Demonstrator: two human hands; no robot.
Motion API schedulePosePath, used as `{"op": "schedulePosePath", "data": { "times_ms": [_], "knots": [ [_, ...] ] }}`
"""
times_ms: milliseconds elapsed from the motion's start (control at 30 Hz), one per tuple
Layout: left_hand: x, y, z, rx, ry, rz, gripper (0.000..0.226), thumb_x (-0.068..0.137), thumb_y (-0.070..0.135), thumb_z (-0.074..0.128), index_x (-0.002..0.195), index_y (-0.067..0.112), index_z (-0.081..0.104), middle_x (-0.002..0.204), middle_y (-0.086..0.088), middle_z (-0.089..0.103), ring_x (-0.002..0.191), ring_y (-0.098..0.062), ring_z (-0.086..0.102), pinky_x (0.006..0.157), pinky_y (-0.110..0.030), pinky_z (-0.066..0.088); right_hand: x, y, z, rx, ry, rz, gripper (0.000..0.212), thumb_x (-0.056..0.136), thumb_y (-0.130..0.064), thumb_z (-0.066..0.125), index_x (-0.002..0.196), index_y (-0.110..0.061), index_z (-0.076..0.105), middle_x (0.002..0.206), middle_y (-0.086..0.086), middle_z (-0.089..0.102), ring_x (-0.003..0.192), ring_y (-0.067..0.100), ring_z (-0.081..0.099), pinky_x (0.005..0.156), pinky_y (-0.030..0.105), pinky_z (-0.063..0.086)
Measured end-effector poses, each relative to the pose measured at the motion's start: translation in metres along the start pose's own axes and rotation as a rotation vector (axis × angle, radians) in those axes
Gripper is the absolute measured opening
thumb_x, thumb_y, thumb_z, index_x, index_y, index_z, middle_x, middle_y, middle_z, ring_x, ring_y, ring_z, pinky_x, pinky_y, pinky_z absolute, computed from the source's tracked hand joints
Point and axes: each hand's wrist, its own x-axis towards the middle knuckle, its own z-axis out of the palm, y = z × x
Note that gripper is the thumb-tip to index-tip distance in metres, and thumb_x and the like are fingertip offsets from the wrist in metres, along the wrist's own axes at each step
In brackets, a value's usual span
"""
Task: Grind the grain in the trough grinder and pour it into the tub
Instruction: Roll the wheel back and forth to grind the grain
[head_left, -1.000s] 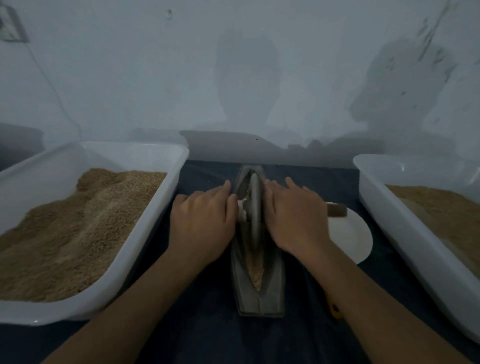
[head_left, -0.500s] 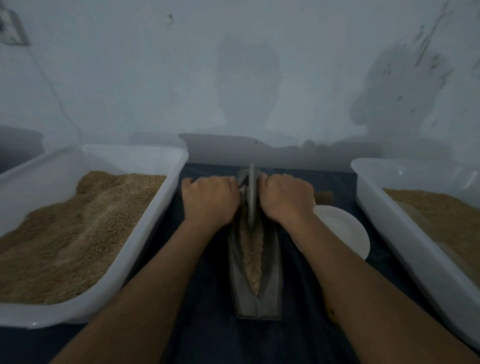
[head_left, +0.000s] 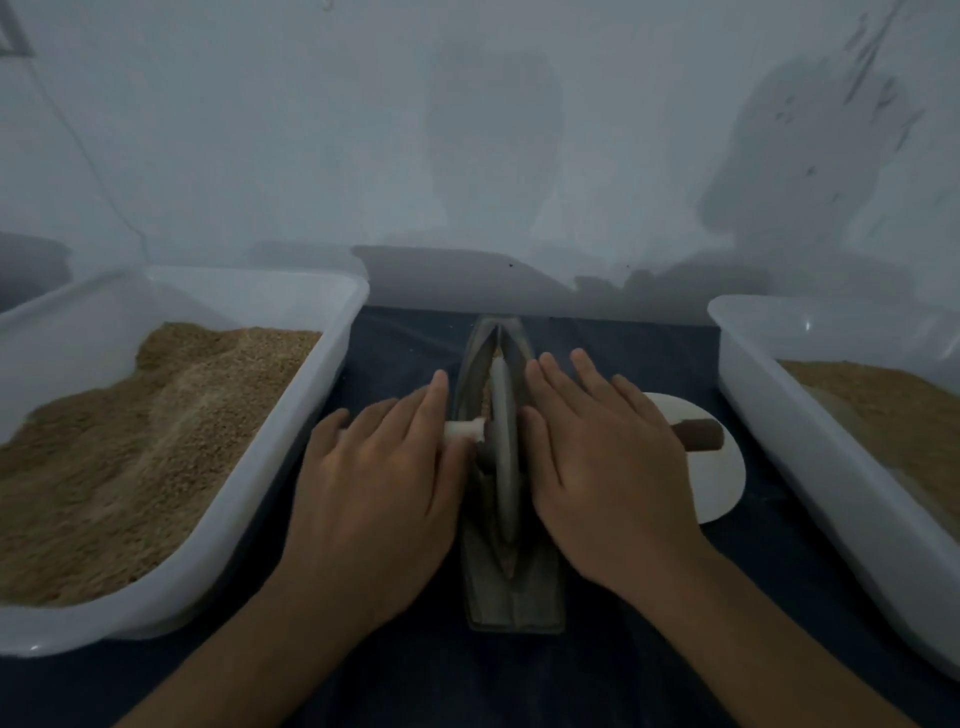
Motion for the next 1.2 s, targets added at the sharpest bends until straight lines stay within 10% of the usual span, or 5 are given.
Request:
{"op": "schedulePosePath", "data": {
  "times_ms": [333, 667, 867, 1033, 1200],
  "knots": [
    [0.126, 0.009, 0.034, 0.237, -0.138, -0.132, 0.036, 0.104, 0.03, 0.026, 0.077, 0.023, 0.05, 0.09, -0.001, 0.067, 0.073, -0.025, 0.051, 0.083, -0.042, 0.039, 0.11, 0.02, 0.035, -0.081, -0.238, 0.253, 0.044, 0.106, -0.035, 0.019, 0.114, -0.02, 0.06, 0.117, 0.008, 0.067, 0.114, 0.035, 0.058, 0.075, 0.041, 0.034],
    [0.012, -0.005, 0.004, -0.039, 0.045, 0.042, 0.052, 0.107, 0.044, 0.03, 0.146, 0.021, 0.056, 0.113, 0.009, 0.075, 0.097, -0.014, 0.07, 0.092, -0.041, 0.053, 0.004, 0.005, 0.0, 0.02, -0.047, -0.019, 0.066, 0.107, -0.052, 0.007, 0.154, -0.023, 0.044, 0.156, -0.007, 0.046, 0.15, 0.015, 0.032, 0.12, 0.043, 0.032],
    [0.043, 0.0, 0.014, 0.122, 0.015, 0.026, 0.054, 0.107, 0.04, 0.017, 0.117, 0.027, 0.068, 0.098, 0.005, 0.074, 0.08, -0.02, 0.066, 0.077, -0.038, 0.048, 0.032, 0.004, 0.013, -0.009, -0.104, 0.054, 0.062, 0.107, -0.046, 0.011, 0.146, -0.022, 0.054, 0.152, -0.003, 0.052, 0.148, 0.022, 0.038, 0.117, 0.045, 0.034],
    [0.103, 0.001, 0.039, 0.328, -0.031, -0.013, 0.038, 0.102, 0.028, 0.013, 0.079, 0.024, 0.043, 0.078, 0.005, 0.047, 0.066, -0.022, 0.041, 0.069, -0.035, 0.028, 0.088, 0.015, 0.036, -0.113, -0.089, 0.179, 0.045, 0.108, -0.033, 0.027, 0.091, -0.017, 0.066, 0.087, 0.004, 0.068, 0.094, 0.035, 0.068, 0.073, 0.041, 0.042],
    [0.096, 0.001, 0.037, 0.272, -0.021, -0.004, 0.033, 0.104, 0.029, 0.022, 0.081, 0.024, 0.045, 0.075, 0.006, 0.046, 0.066, -0.022, 0.048, 0.068, -0.034, 0.03, 0.088, 0.013, 0.031, -0.135, -0.167, 0.144, 0.055, 0.109, -0.039, 0.017, 0.118, -0.018, 0.067, 0.124, 0.005, 0.07, 0.13, 0.032, 0.056, 0.092, 0.043, 0.044]
  ]
}}
